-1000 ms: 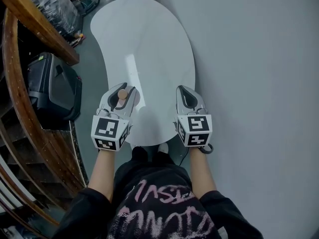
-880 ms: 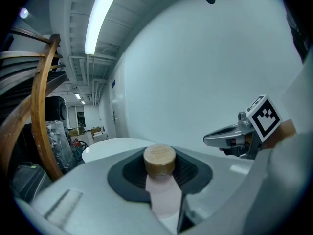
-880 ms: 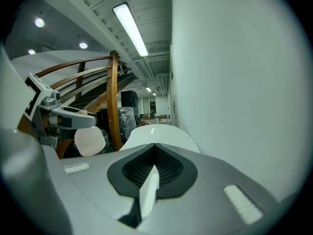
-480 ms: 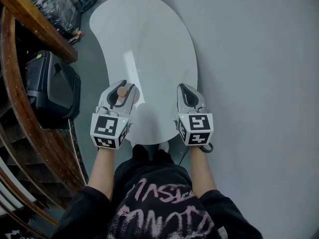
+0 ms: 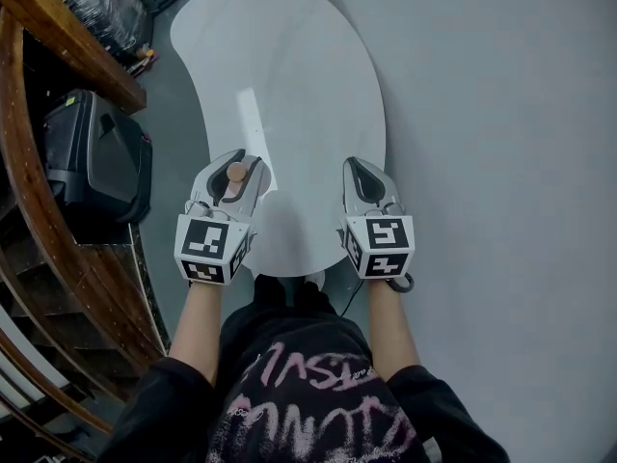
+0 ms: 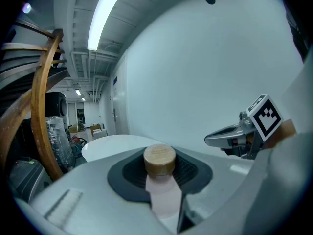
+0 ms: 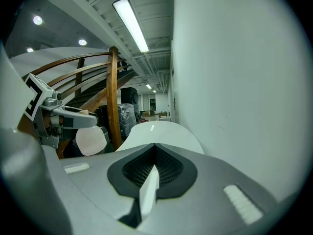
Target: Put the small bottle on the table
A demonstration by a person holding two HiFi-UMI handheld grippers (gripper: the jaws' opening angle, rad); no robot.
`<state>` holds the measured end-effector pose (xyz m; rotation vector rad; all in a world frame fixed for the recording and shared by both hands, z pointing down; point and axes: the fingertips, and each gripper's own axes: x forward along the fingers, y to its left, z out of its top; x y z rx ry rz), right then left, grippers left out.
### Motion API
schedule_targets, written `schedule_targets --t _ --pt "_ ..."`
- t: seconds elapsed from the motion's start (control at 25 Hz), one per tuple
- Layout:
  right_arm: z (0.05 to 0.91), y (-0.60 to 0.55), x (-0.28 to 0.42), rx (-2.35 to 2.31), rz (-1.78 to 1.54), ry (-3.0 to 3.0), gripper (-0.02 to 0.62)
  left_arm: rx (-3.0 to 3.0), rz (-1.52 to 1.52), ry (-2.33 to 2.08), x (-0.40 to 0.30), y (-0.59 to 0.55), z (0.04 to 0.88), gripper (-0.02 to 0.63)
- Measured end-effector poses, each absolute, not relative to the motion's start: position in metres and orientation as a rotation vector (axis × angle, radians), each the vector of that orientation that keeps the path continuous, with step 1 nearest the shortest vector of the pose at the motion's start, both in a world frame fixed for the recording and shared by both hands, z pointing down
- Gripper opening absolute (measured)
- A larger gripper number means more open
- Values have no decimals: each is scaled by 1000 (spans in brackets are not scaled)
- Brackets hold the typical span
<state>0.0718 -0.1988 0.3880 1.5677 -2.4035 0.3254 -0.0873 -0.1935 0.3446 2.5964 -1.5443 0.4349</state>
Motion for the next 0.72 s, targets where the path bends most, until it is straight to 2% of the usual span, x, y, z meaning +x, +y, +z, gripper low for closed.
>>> schedule_targets --t 0.72 --pt "417 -199 63 1513 395 -2371 12 2554 468 -1496 -87 -202 376 115"
